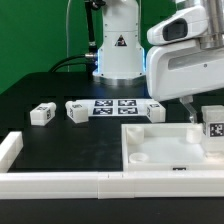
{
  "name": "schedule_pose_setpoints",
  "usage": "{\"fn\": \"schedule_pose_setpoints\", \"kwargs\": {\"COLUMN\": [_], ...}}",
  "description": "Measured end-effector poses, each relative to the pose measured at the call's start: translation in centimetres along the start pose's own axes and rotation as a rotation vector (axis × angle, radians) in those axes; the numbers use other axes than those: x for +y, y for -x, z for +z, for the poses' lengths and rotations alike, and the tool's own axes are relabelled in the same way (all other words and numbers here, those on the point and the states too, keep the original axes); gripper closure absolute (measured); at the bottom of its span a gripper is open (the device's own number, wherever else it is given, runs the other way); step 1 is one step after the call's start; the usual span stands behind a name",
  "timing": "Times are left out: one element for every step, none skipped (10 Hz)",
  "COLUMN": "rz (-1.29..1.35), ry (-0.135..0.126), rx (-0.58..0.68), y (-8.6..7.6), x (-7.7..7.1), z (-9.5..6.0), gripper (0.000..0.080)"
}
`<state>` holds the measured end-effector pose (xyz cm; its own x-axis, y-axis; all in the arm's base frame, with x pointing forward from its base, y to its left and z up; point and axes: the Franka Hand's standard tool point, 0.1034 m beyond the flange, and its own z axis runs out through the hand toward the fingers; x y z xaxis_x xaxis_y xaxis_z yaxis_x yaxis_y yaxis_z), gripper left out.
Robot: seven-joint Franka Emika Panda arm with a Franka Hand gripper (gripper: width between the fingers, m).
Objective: Assemble one leg
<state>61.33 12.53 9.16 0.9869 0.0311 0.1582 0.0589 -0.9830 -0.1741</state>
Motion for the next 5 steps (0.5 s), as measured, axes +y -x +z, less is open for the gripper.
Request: {"fn": "schedule_pose_setpoints", "kwargs": {"rz": [0.005,0.009,0.006,-0.007,-0.009], "ry": [0.002,0.005,0.008,0.010,0.010], "rx": [0.007,0.020,0.022,0.026,0.025], "y": [-0.06,-0.17,0.11,0.27,0.32], "x": [0.39,0.80,1.10,1.28,1.26], "z": [0.10,0.20,0.46,0.72,0.78], "gripper": [0.0150,0.0150,0.0150,0.0150,0.0150]}}
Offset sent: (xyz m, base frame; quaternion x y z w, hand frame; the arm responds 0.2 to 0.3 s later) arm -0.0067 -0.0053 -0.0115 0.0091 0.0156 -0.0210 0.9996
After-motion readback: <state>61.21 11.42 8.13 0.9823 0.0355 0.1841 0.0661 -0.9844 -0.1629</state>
